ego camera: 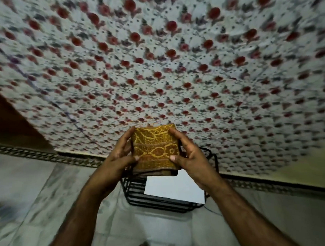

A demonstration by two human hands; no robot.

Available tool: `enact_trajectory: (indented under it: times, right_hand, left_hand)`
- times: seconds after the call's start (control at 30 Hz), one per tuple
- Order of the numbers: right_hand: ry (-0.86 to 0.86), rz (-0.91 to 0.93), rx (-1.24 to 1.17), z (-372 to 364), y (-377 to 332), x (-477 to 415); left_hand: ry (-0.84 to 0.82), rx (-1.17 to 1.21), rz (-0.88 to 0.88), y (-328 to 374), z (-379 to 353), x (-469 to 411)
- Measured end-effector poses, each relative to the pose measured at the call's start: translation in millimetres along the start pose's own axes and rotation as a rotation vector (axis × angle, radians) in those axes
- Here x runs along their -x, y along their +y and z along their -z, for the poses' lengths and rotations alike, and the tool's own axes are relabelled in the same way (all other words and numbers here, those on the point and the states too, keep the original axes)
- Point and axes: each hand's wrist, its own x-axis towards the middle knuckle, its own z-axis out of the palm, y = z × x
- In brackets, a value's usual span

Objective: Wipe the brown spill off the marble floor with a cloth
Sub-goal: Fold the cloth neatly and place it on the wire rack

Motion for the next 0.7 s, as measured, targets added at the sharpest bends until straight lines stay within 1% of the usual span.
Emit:
enact_trajectory:
  times: [0.1, 0.23, 0.3, 0.37, 0.57, 0.7]
  right_hand:
    - [0.141, -0.029, 0.045, 24, 31, -3]
    - [0.303, -0.076, 0.19, 58, 92, -8]
    - [0.341, -0.074, 0.263, 65, 111, -9]
    - [0.392, -0.098, 0.332, 81, 147, -12]
    - [0.43, -0.217, 0.424, 121, 259, -20]
    - [0.387, -0.299, 0.493, 145, 337, -29]
  left_hand:
    - [-0.103, -0.083, 0.04, -25, -14, -32]
    - [-0.238, -0.218, 0.118, -71, -37, -79]
    - [-0.274, -0.261, 0.153, -84, -42, -96]
    - [-0.329, -0.281, 0.204, -113, -52, -124]
    - [-0.436, -0.297, 0.299, -218, -73, -195]
    - [-0.464, -0.345, 0.353, -302, -82, -232]
